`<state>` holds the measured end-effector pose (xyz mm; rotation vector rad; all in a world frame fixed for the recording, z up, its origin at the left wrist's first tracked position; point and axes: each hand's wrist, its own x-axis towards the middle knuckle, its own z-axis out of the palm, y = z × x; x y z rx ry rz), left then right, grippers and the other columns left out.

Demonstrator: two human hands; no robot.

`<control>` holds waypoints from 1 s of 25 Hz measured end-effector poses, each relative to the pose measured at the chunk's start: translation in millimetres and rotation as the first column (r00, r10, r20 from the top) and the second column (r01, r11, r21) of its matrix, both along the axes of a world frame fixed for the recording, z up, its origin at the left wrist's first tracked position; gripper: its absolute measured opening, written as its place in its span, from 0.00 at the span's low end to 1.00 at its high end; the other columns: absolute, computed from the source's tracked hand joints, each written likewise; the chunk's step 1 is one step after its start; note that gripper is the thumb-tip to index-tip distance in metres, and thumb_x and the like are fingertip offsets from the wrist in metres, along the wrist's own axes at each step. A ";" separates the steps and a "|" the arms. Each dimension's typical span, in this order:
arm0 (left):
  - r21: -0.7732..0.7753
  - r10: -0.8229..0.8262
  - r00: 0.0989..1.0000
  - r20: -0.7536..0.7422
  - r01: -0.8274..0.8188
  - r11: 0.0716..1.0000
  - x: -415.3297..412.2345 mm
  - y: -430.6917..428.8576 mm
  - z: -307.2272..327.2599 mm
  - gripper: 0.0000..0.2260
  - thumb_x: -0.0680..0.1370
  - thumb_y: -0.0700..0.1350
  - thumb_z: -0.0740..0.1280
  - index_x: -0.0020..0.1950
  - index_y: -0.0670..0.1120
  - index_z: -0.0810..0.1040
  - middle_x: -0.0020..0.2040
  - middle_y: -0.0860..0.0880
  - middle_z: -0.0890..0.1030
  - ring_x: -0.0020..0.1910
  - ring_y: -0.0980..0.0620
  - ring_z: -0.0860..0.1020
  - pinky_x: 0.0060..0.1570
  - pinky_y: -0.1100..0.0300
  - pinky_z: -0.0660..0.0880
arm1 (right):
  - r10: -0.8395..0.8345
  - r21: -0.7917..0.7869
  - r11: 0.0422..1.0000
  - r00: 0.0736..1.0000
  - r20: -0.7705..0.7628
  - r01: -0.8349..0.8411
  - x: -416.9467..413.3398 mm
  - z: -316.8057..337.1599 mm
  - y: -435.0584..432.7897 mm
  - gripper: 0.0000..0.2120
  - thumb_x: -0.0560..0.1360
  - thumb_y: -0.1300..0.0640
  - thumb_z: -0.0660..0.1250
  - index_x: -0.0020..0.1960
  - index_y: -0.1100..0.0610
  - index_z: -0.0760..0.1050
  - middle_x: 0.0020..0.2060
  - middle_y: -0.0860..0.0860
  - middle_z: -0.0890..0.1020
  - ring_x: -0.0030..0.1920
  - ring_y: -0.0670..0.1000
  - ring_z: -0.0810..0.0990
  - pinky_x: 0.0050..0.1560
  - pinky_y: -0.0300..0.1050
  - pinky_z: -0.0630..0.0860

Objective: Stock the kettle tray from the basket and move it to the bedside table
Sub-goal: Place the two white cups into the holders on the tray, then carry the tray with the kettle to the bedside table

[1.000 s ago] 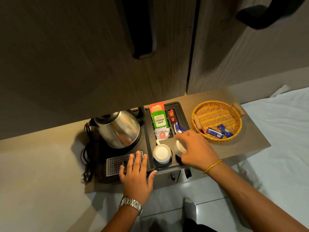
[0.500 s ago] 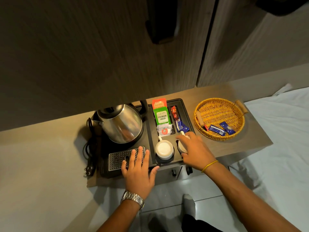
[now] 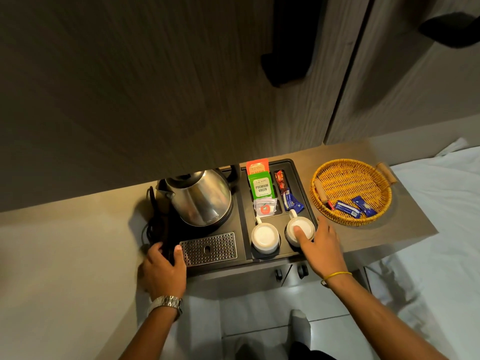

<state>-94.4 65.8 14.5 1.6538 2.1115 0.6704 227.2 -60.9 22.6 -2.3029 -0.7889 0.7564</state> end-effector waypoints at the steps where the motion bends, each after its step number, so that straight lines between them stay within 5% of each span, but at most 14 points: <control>1: -0.070 -0.005 1.000 0.002 0.006 0.998 3.3 0.0 -0.8 0.23 0.78 0.50 0.70 0.68 0.38 0.74 0.63 0.30 0.79 0.61 0.28 0.76 0.58 0.38 0.74 | -0.013 -0.009 1.000 1.000 -0.005 0.013 -2.6 0.5 2.8 0.40 0.78 0.41 0.67 0.81 0.60 0.58 0.77 0.62 0.66 0.76 0.63 0.65 0.75 0.60 0.65; 4: -0.157 0.026 0.999 0.033 -0.020 0.987 14.3 1.9 0.3 0.27 0.78 0.56 0.69 0.70 0.39 0.73 0.62 0.31 0.80 0.62 0.28 0.77 0.58 0.39 0.74 | -0.090 -0.010 0.996 0.995 -0.040 0.090 -3.5 1.2 9.0 0.41 0.75 0.40 0.70 0.79 0.59 0.61 0.73 0.62 0.69 0.73 0.64 0.69 0.71 0.61 0.69; 13: -0.452 0.100 0.993 0.066 -0.060 0.890 -2.3 54.0 30.2 0.32 0.75 0.70 0.65 0.51 0.39 0.79 0.50 0.39 0.82 0.45 0.38 0.79 0.48 0.50 0.75 | -0.257 -0.033 0.966 0.928 -0.271 0.257 13.9 -8.7 1.5 0.43 0.65 0.27 0.67 0.67 0.58 0.76 0.60 0.58 0.81 0.61 0.62 0.78 0.58 0.56 0.74; 15: -0.454 0.150 0.983 0.105 -0.086 0.887 -14.0 53.0 25.3 0.31 0.74 0.69 0.66 0.54 0.41 0.81 0.50 0.37 0.84 0.46 0.36 0.81 0.52 0.47 0.79 | -0.247 -0.013 0.964 0.876 -0.414 0.266 24.2 -10.7 -7.4 0.39 0.62 0.28 0.69 0.56 0.61 0.82 0.50 0.58 0.86 0.54 0.63 0.83 0.53 0.57 0.77; 18: -0.403 0.156 0.979 0.134 -0.090 0.911 -21.3 45.0 22.1 0.28 0.74 0.69 0.65 0.53 0.46 0.83 0.48 0.37 0.84 0.45 0.36 0.82 0.53 0.45 0.80 | -0.228 -0.037 0.963 0.738 -0.635 0.266 20.7 -10.4 -22.7 0.32 0.65 0.33 0.74 0.55 0.59 0.84 0.44 0.58 0.89 0.49 0.62 0.87 0.56 0.58 0.81; 22: -0.443 0.081 0.988 0.131 -0.015 0.896 -15.8 43.3 24.5 0.29 0.73 0.71 0.65 0.49 0.44 0.83 0.38 0.44 0.81 0.38 0.42 0.80 0.44 0.52 0.76 | -0.218 0.017 0.957 0.761 -0.612 0.288 7.6 -14.5 -26.7 0.31 0.72 0.35 0.72 0.56 0.63 0.82 0.48 0.62 0.87 0.51 0.63 0.86 0.56 0.57 0.80; 25: -0.482 0.086 0.976 0.200 0.022 0.876 -16.6 44.3 22.0 0.25 0.75 0.66 0.68 0.50 0.43 0.83 0.40 0.44 0.82 0.41 0.42 0.81 0.49 0.51 0.77 | -0.225 0.059 0.948 0.788 -0.573 0.314 2.7 -10.2 -25.7 0.29 0.75 0.37 0.70 0.53 0.65 0.82 0.46 0.63 0.87 0.44 0.59 0.84 0.46 0.51 0.77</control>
